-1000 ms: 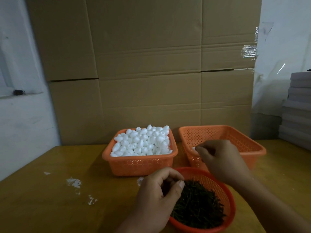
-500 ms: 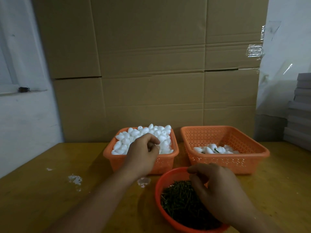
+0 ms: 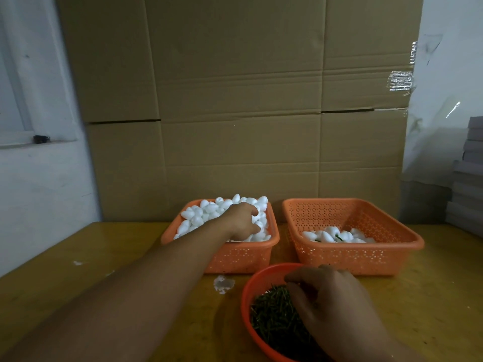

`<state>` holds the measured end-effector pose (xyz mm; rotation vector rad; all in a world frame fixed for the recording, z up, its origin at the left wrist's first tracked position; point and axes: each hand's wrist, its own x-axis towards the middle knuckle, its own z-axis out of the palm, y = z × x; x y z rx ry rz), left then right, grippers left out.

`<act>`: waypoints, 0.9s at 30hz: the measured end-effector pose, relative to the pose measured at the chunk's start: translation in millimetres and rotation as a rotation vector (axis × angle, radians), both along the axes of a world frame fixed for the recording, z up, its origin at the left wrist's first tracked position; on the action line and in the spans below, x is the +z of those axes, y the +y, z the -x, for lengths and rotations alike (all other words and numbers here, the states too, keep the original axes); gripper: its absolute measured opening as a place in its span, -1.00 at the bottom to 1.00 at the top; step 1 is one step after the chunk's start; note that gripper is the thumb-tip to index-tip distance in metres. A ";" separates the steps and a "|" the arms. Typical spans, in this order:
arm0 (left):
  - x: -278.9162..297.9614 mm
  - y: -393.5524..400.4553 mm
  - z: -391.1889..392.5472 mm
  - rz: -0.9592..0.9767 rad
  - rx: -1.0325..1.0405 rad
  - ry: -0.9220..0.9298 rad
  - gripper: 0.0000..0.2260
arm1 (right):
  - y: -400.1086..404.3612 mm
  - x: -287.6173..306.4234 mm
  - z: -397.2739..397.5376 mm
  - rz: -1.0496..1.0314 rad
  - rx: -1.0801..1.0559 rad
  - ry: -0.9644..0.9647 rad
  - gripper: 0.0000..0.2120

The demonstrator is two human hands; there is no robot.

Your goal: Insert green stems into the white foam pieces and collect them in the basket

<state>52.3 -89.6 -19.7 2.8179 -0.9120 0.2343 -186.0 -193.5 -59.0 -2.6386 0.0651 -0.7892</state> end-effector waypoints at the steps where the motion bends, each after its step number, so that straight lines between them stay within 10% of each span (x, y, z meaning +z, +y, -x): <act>1: -1.1 -1.4 0.5 -0.032 0.018 -0.041 -0.70 | 0.0 0.2 0.3 0.001 0.001 0.001 -0.83; 14: 0.4 13.0 8.0 0.451 -0.119 0.060 -0.92 | -2.4 -0.4 -0.2 0.003 0.001 0.039 -0.80; 27: -8.1 50.1 106.7 0.935 -0.349 0.209 -0.74 | 1.5 1.3 -0.1 0.020 -0.002 0.059 -0.84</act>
